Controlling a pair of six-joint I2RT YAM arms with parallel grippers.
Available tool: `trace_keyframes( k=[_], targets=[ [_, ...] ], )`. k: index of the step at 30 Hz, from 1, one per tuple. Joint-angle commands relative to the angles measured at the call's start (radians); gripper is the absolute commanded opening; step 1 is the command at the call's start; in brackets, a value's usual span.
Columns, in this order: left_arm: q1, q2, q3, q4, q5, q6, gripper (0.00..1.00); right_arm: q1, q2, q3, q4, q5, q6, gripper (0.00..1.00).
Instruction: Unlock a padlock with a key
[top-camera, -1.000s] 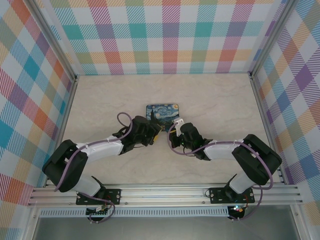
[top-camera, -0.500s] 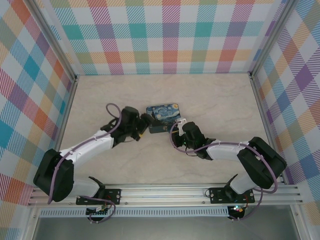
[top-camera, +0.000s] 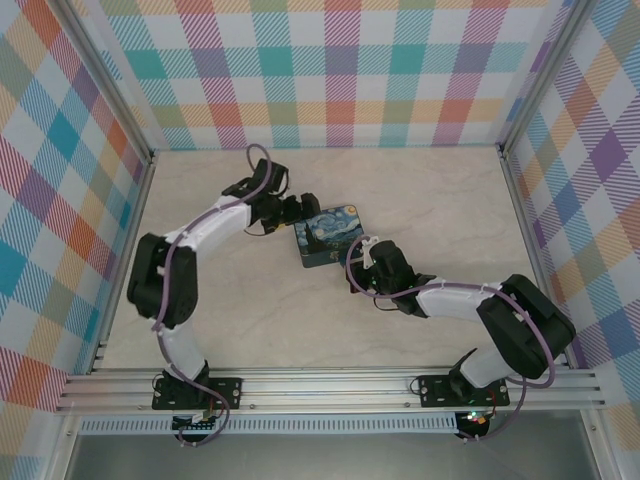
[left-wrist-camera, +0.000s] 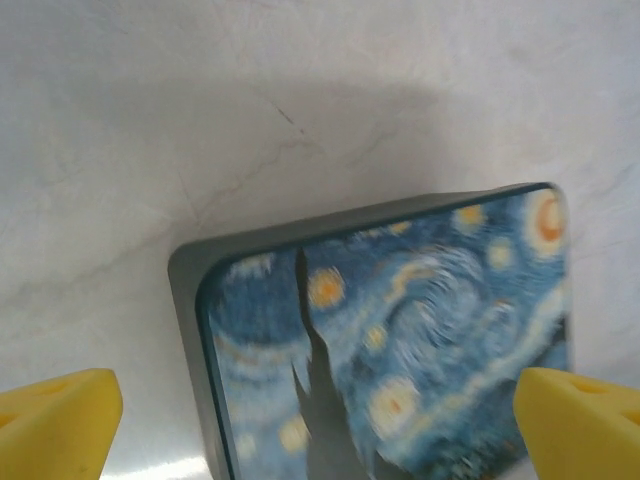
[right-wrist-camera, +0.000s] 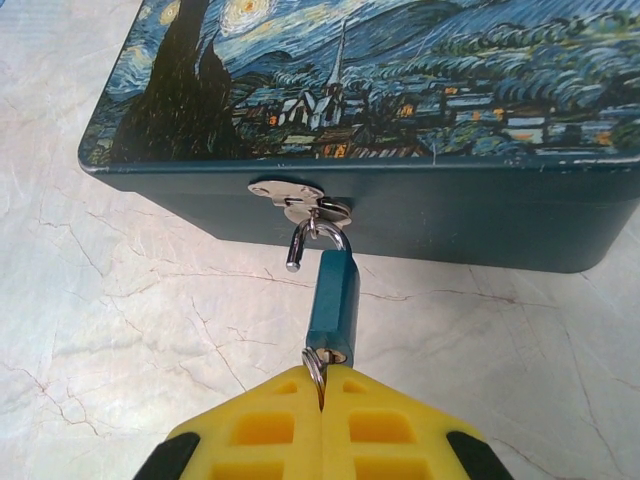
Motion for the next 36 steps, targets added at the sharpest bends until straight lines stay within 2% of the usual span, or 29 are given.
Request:
trace_keyframes(
  k=[1, 7, 12, 18, 26, 31, 36],
  targets=[
    [0.017, 0.058, 0.086, -0.085, 0.007, 0.149, 1.00, -0.003, -0.021, 0.015, -0.040, -0.013, 0.028, 0.00],
    [0.024, 0.154, 0.132, -0.083, 0.111, 0.175, 1.00, -0.006, -0.017, 0.027, -0.063, -0.014, 0.041, 0.00],
    [0.034, 0.165, 0.091, -0.100, 0.068, 0.194, 0.97, -0.023, -0.015, 0.030, -0.082, -0.030, 0.076, 0.00],
    [0.060, 0.112, -0.020, -0.074, 0.007, 0.146, 0.92, -0.064, -0.023, 0.009, -0.082, -0.075, 0.144, 0.00],
    [0.077, -0.007, -0.230, -0.013, -0.038, 0.084, 0.90, -0.122, -0.021, -0.026, -0.068, -0.154, 0.170, 0.00],
    [0.077, -0.081, -0.339, 0.041, -0.020, 0.030, 0.90, -0.153, -0.003, -0.037, -0.043, -0.224, 0.165, 0.00],
    [0.076, -0.134, -0.408, 0.070, -0.005, -0.009, 0.90, -0.163, 0.008, -0.033, -0.049, -0.239, 0.171, 0.00]
  ],
)
